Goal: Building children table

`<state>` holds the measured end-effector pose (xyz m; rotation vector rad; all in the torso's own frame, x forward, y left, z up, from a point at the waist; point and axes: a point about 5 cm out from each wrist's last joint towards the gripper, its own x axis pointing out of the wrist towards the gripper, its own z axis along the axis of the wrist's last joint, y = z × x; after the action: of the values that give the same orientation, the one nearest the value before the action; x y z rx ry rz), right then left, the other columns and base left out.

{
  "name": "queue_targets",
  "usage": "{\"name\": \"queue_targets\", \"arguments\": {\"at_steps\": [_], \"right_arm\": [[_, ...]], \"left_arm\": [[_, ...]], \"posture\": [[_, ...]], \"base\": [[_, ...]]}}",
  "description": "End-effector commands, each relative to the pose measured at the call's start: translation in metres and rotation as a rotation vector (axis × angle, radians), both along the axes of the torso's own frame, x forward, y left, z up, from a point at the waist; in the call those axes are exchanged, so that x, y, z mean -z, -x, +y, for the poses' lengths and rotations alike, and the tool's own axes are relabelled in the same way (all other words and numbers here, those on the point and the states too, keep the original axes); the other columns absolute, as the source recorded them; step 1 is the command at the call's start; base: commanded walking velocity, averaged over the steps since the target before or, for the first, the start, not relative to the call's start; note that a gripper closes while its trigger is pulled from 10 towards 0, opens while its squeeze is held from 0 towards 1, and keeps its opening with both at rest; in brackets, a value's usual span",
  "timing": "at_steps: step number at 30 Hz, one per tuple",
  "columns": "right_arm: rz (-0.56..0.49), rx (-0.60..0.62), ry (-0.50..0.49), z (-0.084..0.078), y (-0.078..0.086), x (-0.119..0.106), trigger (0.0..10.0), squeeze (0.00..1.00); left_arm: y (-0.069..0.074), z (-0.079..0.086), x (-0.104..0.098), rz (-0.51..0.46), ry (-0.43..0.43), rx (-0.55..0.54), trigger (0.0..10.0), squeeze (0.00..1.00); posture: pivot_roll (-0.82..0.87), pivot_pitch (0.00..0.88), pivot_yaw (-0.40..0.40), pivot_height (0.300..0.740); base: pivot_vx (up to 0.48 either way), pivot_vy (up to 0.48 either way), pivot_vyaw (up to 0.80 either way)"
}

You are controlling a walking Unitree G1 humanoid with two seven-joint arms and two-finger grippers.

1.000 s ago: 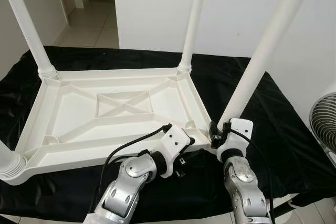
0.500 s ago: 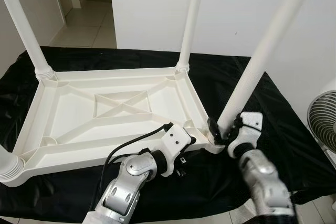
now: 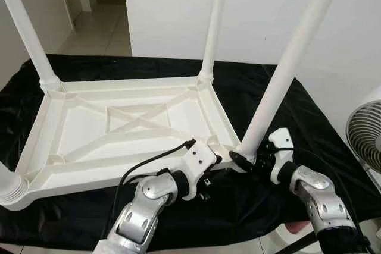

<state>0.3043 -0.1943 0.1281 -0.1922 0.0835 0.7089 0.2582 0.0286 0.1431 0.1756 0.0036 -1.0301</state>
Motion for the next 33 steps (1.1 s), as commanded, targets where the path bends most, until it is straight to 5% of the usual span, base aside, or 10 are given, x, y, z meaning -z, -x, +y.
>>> {"name": "queue_targets", "arguments": {"at_steps": [1, 4, 5, 6, 9, 10, 17, 23, 27, 33], "right_arm": [[-0.008, -0.034, 0.026, 0.0, -0.005, 0.0, 10.0, 0.0], [-0.011, -0.046, 0.033, 0.0, -0.007, 0.0, 10.0, 0.0], [-0.016, -0.052, 0.025, 0.0, -0.01, -0.001, 4.8, 0.0], [-0.027, -0.05, 0.024, -0.001, -0.013, -0.002, 2.6, 0.0], [-0.046, -0.041, 0.024, -0.001, -0.017, -0.004, 1.8, 0.0], [-0.046, -0.045, 0.014, -0.001, -0.017, -0.004, 0.0, 0.0], [-0.007, 0.01, -0.085, 0.002, -0.014, 0.002, 0.0, 0.0], [0.027, 0.288, -0.081, 0.01, -0.012, 0.018, 0.0, 0.0], [0.031, 0.334, -0.101, 0.013, -0.011, 0.019, 0.0, 0.0], [0.062, 0.748, -0.227, 0.033, 0.008, 0.027, 0.0, 0.0]], "left_arm": [[-0.002, 0.003, 0.002, 0.004, -0.006, -0.062, 10.0, 0.0], [-0.001, 0.003, 0.003, 0.008, -0.006, -0.06, 10.0, 0.0], [0.0, 0.003, 0.004, 0.012, -0.008, -0.059, 10.0, 0.0], [0.001, 0.002, 0.004, 0.014, -0.009, -0.057, 10.0, 0.0], [0.002, 0.002, 0.005, 0.016, -0.012, -0.055, 10.0, 0.0], [0.002, 0.002, 0.005, 0.016, -0.012, -0.057, 10.0, 0.0], [0.001, 0.003, 0.005, 0.019, -0.008, -0.065, 10.0, 0.0], [0.003, -0.001, 0.006, 0.028, 0.0, -0.058, 10.0, 0.0], [0.003, -0.002, 0.006, 0.029, 0.0, -0.054, 10.0, 0.0], [0.004, -0.004, 0.005, 0.033, 0.006, -0.042, 10.0, 0.0]], "posture": [[0.01, 0.02, -0.053, 0.74], [0.01, 0.023, -0.053, 0.74], [0.01, 0.023, -0.054, 0.74], [0.01, 0.026, -0.055, 0.74], [0.01, 0.026, -0.055, 0.74], [0.02, 0.03, -0.057, 0.74], [0.02, 0.032, -0.062, 0.74], [0.0, 0.041, -0.058, 0.74], [0.0, 0.041, -0.058, 0.74], [0.0, 0.056, -0.069, 0.74]], "base": [[0.0, 0.0, 0.0], [0.0, 0.0, 0.0], [0.0, 0.0, 0.0], [0.0, 0.0, 0.0], [0.0, 0.0, 0.0], [0.0, 0.0, 0.0], [0.0, 0.0, 0.0], [0.0, 0.0, 0.0], [0.0, 0.0, 0.0], [0.0, 0.0, 0.0]]}}
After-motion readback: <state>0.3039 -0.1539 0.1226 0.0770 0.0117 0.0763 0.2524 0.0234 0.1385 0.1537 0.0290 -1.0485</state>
